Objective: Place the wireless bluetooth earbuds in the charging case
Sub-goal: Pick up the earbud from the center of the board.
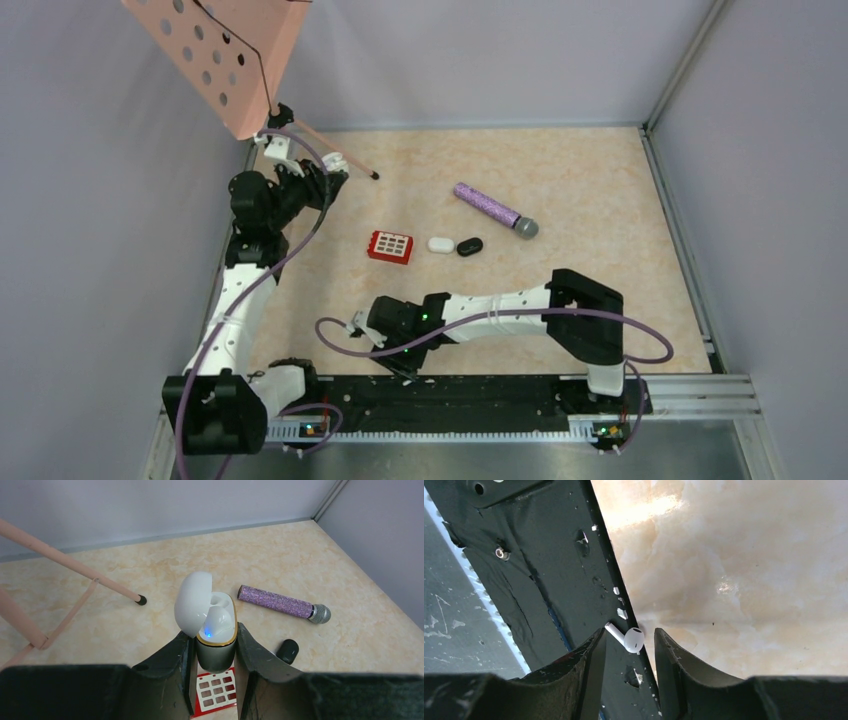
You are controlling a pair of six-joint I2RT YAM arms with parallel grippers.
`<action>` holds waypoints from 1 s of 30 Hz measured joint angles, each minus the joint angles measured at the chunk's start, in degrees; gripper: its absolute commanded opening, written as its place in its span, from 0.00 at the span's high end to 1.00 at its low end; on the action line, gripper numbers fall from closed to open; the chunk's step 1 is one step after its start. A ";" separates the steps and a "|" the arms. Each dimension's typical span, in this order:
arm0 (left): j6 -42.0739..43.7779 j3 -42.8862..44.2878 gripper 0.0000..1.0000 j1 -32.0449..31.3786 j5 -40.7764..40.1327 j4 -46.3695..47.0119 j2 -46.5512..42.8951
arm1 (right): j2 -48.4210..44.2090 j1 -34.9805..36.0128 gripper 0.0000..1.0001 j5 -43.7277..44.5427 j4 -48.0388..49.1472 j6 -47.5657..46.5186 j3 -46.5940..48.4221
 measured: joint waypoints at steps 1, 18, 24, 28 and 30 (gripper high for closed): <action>0.00 0.00 1.00 0.00 0.00 0.04 -0.02 | 0.00 0.22 0.61 0.39 -0.22 0.50 0.00; -0.24 0.00 1.00 0.00 0.04 0.07 -1.29 | 0.81 0.42 0.68 2.38 -2.38 4.04 0.74; -0.61 0.00 1.00 0.00 0.26 0.46 -0.57 | 1.03 0.46 0.69 1.90 -2.58 5.09 0.74; -1.01 -0.02 1.00 0.00 0.31 0.50 -0.17 | 1.84 0.55 0.69 1.70 -2.86 5.53 0.74; -1.03 0.00 1.00 0.00 0.42 0.57 -0.17 | 1.97 0.63 0.69 1.60 -3.04 5.79 0.76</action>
